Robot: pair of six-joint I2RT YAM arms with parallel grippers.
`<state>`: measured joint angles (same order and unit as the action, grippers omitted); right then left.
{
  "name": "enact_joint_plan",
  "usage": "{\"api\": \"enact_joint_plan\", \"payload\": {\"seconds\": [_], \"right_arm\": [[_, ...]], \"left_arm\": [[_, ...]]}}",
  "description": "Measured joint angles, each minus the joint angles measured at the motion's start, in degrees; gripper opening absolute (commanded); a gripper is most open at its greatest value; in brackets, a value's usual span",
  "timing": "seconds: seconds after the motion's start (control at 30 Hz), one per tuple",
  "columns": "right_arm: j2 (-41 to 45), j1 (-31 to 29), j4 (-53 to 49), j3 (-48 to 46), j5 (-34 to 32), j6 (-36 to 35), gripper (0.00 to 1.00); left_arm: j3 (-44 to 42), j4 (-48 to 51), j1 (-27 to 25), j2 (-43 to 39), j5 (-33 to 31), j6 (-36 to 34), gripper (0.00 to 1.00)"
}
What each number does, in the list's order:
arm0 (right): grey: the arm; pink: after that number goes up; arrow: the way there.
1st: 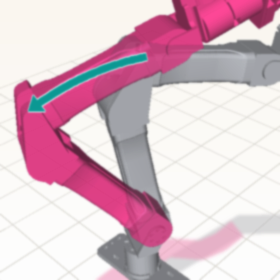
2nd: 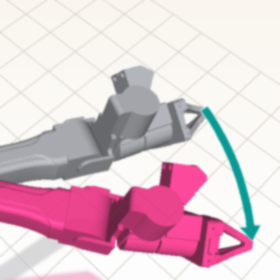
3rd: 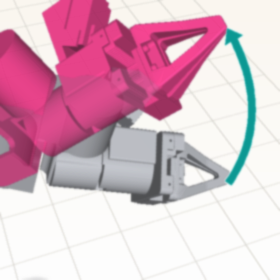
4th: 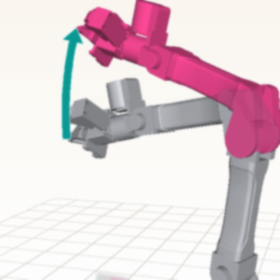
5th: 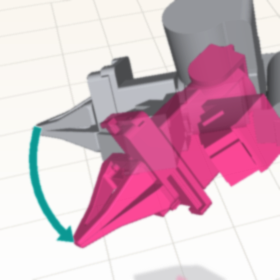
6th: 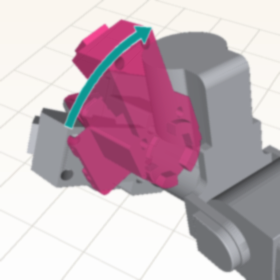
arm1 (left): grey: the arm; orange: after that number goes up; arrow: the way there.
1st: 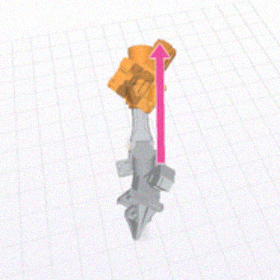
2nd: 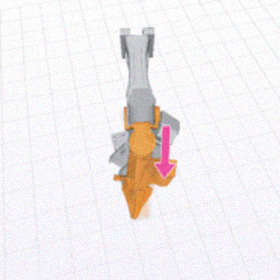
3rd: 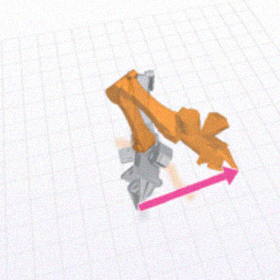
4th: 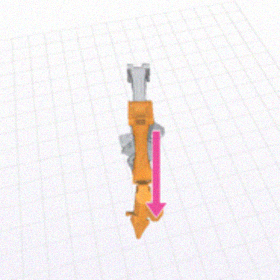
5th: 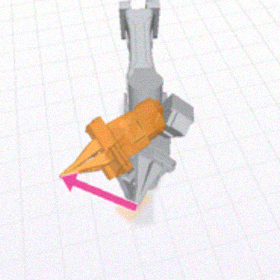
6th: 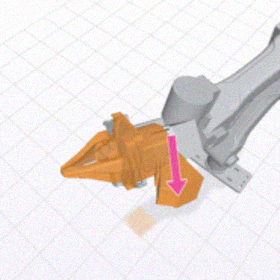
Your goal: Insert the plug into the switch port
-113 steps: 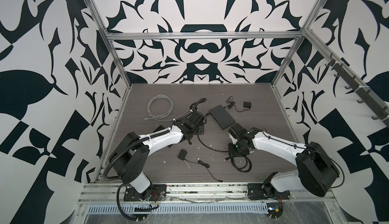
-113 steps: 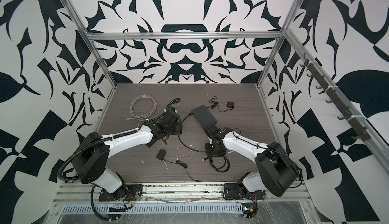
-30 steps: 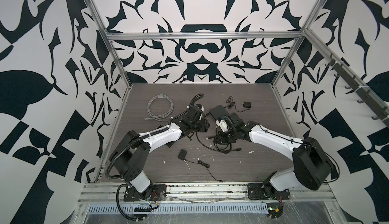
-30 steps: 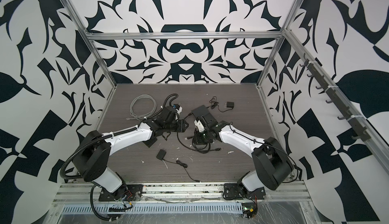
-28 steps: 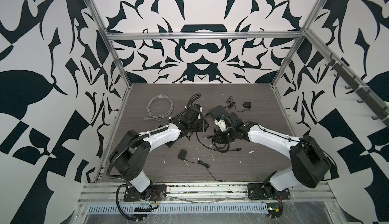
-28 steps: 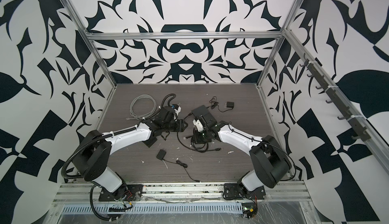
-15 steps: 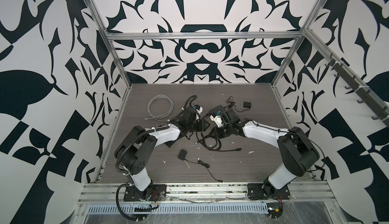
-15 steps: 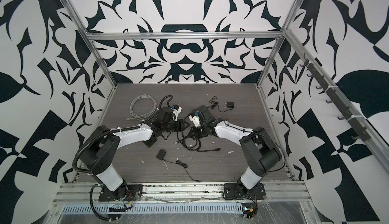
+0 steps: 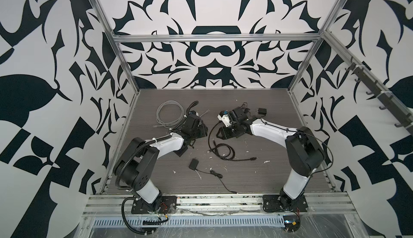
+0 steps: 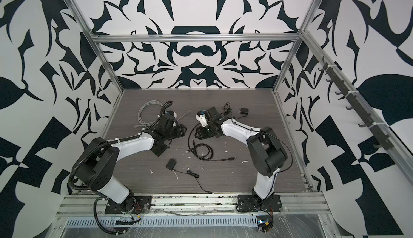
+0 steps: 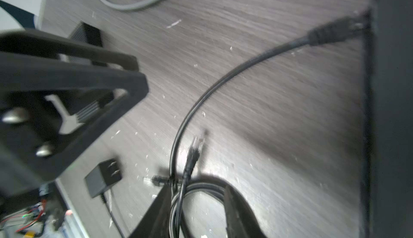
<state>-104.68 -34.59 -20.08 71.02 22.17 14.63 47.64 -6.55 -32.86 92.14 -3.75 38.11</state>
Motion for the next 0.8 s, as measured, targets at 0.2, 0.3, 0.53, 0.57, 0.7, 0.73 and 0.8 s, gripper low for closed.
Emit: {"api": "enact_joint_plan", "payload": {"seconds": [0.2, 0.3, 0.53, 0.57, 0.7, 0.73, 0.8], "right_arm": [[-6.45, -4.11, -9.03, 8.85, -7.54, -0.26, 0.47], [-8.81, -5.62, -13.79, 12.37, -10.88, -0.26, 0.47], [-14.16, -8.59, -22.80, 20.98, -18.47, -0.22, 0.48], [-14.99, -8.94, -23.69, 22.12, -19.37, -0.20, 0.48], [-17.92, -10.16, -26.80, 25.90, -22.32, -0.13, 0.48], [-18.51, -10.34, -27.28, 26.58, -22.82, -0.04, 0.47], [-19.63, -10.69, -28.11, 27.67, -23.63, 0.02, 0.46]], "left_arm": [[-3.41, 1.18, 0.94, -2.62, -5.16, 0.50, 0.53], [-5.01, 1.42, 1.38, -3.56, -6.47, 0.83, 0.53], [-5.46, 1.09, 1.53, -3.69, -7.52, 0.90, 0.53], [-5.46, 0.94, 1.60, -3.69, -7.56, 0.90, 0.53], [-5.88, -0.24, 1.62, -3.67, -7.69, 0.90, 0.53], [-6.12, -0.50, 1.62, -3.63, -7.76, 0.90, 0.53], [-6.80, -1.03, 1.62, -3.52, -7.87, 0.90, 0.53]]}}
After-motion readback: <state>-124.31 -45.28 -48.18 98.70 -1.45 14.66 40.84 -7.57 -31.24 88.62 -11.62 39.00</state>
